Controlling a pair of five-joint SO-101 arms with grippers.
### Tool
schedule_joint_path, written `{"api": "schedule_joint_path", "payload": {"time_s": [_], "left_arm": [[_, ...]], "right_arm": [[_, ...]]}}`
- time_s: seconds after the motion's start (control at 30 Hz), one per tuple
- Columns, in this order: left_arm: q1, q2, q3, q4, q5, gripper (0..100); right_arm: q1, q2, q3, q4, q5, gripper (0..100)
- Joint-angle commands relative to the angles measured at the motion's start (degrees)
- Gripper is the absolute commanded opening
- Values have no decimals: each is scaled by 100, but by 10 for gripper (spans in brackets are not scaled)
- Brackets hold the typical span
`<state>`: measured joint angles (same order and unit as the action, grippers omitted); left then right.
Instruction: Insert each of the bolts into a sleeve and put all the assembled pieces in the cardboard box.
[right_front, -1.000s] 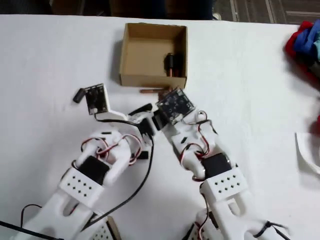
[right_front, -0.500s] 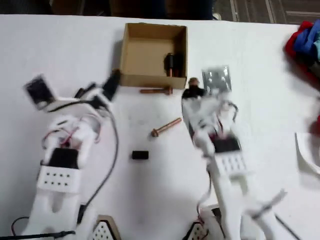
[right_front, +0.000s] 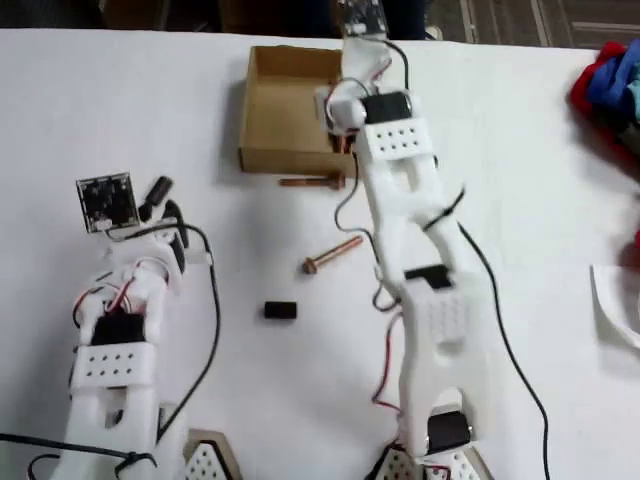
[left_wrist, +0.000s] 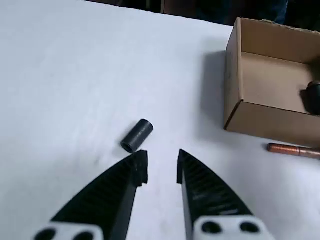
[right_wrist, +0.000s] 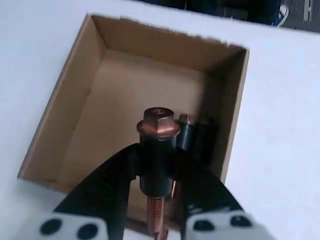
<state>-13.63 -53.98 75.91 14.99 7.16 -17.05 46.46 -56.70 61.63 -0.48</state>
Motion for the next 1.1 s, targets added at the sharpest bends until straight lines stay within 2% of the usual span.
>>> {"api": "schedule_joint_path", "payload": {"time_s": [0.0,0.13,0.3,0.47,1.07], "left_arm": [[-35,-9,-22,-255,-88,116],[-35,-9,-13,-229,-97,116],[-9,-9,40,-255,-97,116],[-9,-9,40,-255,-97,116],[-9,-9,40,-246,-79,117]], "right_arm": [[-48,1191,-2629,101,-35,23],[-127,2035,-3455,48,-35,23],[-233,2413,-3446,-101,-62,23],[-215,2571,-3437,-198,-668,23],[-92,3055,-3446,-198,-651,46]]}}
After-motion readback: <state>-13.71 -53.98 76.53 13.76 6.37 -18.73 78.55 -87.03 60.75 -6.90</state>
